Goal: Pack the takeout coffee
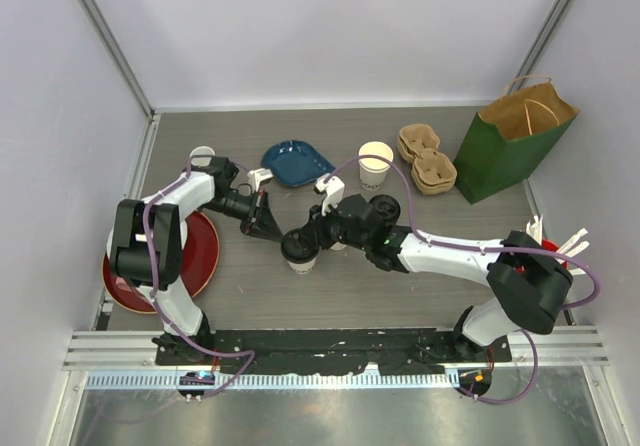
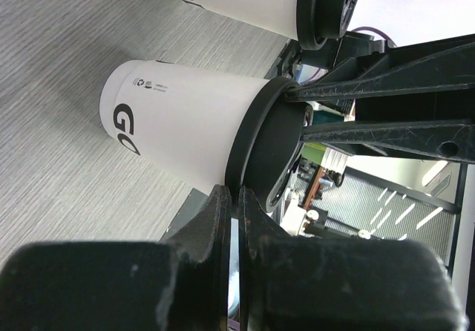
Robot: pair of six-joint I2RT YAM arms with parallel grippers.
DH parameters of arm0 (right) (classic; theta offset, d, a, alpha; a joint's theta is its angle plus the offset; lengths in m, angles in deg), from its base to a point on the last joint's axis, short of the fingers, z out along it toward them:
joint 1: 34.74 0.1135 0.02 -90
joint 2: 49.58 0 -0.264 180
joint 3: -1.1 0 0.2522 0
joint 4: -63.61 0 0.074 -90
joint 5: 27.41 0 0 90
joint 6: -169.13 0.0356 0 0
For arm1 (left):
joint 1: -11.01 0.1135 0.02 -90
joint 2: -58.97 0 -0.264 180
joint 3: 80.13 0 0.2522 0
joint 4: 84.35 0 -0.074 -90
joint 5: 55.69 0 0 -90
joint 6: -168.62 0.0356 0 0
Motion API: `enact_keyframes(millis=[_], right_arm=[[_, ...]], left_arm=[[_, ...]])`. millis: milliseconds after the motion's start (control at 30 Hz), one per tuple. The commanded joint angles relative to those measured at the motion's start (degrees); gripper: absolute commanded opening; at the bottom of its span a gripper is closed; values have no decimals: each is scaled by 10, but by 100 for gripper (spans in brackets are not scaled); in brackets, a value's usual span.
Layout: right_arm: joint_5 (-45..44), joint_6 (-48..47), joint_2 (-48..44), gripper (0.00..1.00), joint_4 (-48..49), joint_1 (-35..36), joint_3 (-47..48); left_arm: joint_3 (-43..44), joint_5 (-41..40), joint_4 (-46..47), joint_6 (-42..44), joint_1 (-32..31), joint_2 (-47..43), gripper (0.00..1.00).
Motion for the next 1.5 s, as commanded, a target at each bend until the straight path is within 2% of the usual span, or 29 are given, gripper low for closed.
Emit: enact_keyframes(millis=[0,133,333,500,1067,1133,1233,1267,1367,1467], right_arm=[[-35,-4,10,1,-71,4,-33],[-35,-5,7,1,-69,4,-35],[-29,-10,1,1,-64,5,-26],[-29,-19,2,1,-63,5,-12],[-23,-42,-33,1,-27,19,-4],[2,-46,-28,1,-30,19,-3],[18,-47,-25,10,-45,19,3],[22,-51,-27,20,-48,19,6],[25,-62,-34,36,-68,19,18],[25,-73,-41,44,-118,19,56]], left_arm=[[-19,-167,18,17,-35,38,0],[-14,-171,24,21,-34,33,0],[14,-136,43,25,-22,-43,0],[48,-143,42,17,-12,-97,13],[90,-158,29,18,12,-130,25],[90,-176,31,20,10,-133,26],[85,-193,29,24,4,-139,31],[82,-193,29,25,1,-142,32],[82,-198,23,28,-3,-148,34],[89,-208,16,29,-3,-148,34]])
